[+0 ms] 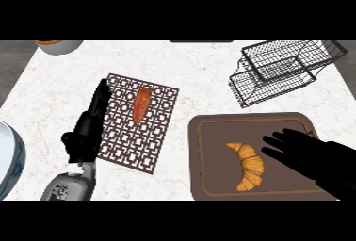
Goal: Pick the croissant from the tray and place it in the tiered basket
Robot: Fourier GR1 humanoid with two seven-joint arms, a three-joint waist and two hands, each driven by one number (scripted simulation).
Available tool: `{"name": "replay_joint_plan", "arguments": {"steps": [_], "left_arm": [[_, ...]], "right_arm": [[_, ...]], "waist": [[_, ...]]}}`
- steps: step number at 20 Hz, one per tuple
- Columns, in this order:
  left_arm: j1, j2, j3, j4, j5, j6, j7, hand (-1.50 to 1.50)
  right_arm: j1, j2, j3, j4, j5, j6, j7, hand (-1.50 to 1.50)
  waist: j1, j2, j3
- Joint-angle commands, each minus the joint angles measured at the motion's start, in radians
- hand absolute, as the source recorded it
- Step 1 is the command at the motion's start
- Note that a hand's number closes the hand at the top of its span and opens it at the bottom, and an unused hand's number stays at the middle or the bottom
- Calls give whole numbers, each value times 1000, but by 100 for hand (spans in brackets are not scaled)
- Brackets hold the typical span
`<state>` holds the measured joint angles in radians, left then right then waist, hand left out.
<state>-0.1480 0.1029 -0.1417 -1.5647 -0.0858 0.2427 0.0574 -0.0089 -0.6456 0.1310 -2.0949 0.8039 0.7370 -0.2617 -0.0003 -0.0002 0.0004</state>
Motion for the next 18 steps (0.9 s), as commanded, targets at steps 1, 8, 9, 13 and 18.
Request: {"name": "replay_joint_plan", "arguments": {"steps": [1,8,9,13,18], "left_arm": [[17,-21,-5,33,-30,13,-43,0],[20,-51,-32,-60,-77,18,57,0],[4,-65,-34,1,-90,23,1,0],[60,-70,-31,-21,-83,9,-29,0],[53,-48,-1,-47,-60,-38,15,0]], "right_arm": [[-19,93,83,88,117,-76,44,-150],[-66,107,14,182,130,-21,-22,-150],[-81,83,-38,192,94,16,-49,-150],[-122,128,-14,252,134,-8,-76,-150],[-119,167,38,329,185,-61,-134,-150]], "waist": [[3,1,0],[3,0,0],[1,0,0],[3,0,0],[4,0,0]]}}
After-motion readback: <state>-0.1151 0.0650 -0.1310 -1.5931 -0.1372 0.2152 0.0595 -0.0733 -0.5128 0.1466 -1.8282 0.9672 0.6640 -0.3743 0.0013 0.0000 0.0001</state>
